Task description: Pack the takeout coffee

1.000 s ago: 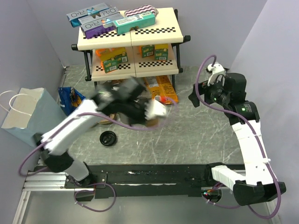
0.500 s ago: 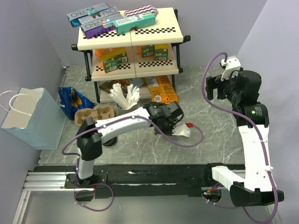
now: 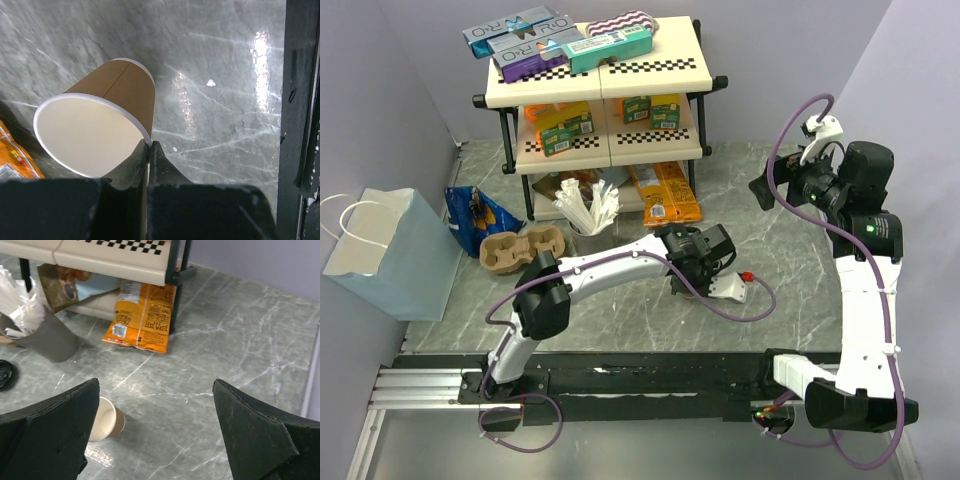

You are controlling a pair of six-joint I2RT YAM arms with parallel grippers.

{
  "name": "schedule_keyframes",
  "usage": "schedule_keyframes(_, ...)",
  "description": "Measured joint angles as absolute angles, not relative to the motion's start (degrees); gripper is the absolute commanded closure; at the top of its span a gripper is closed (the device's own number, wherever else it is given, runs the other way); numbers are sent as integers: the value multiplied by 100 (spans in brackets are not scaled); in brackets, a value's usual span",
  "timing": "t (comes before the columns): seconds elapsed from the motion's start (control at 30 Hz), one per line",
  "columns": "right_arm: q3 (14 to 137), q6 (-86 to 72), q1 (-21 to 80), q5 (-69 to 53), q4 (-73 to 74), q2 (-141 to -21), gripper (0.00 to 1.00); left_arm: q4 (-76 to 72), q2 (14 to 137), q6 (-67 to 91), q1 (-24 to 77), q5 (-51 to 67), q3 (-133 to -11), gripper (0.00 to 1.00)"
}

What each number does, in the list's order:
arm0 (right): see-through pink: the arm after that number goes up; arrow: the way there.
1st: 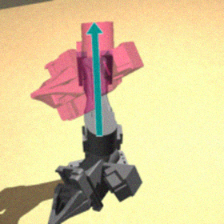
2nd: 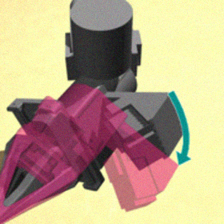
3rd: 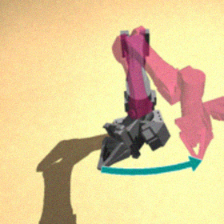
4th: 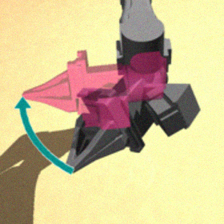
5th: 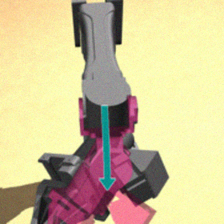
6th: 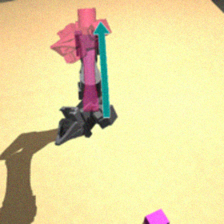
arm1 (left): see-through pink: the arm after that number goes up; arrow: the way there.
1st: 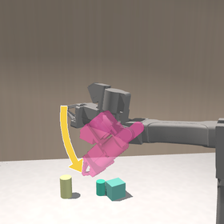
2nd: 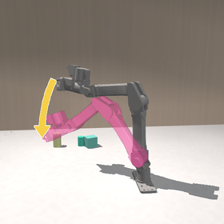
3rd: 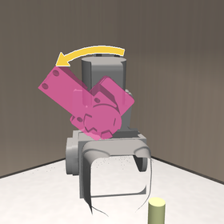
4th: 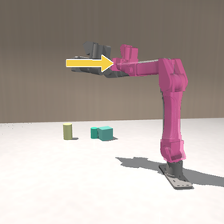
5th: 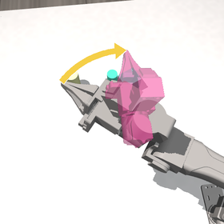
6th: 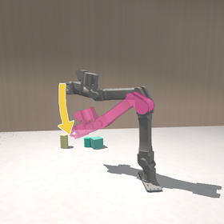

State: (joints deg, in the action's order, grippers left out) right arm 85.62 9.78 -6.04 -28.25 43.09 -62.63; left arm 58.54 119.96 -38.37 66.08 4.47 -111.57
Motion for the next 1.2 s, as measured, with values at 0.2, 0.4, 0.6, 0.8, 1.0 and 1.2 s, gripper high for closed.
schedule_keyframes(0.2, 8530, 906, -604, -3028, 4292, -6263, 0, 6141, 12114, -3839, 6604, 368, -11275, 99)
schedule_keyframes(0.4, 8527, 784, -604, -3157, 4287, -6265, 0, 6324, 12344, -3837, 6635, 329, -11695, 99)
schedule_keyframes(0.6, 8468, 639, -604, -3277, 4241, -6281, 0, 6333, 12457, -3837, 6674, 292, -11734, 99)
schedule_keyframes(0.8, 8468, 585, -604, -3310, 4241, -6287, 0, 6331, 12460, -3846, 6674, 266, -11734, 97)
schedule_keyframes(1.0, 8418, 582, -604, -3315, 4230, -6281, 0, 6326, 12460, -3903, 6674, 268, -11723, 94)
schedule_keyframes(1.2, 8390, 582, -604, -3312, 4230, -6281, 0, 6320, 12460, -3977, 6674, 270, -11662, 92)
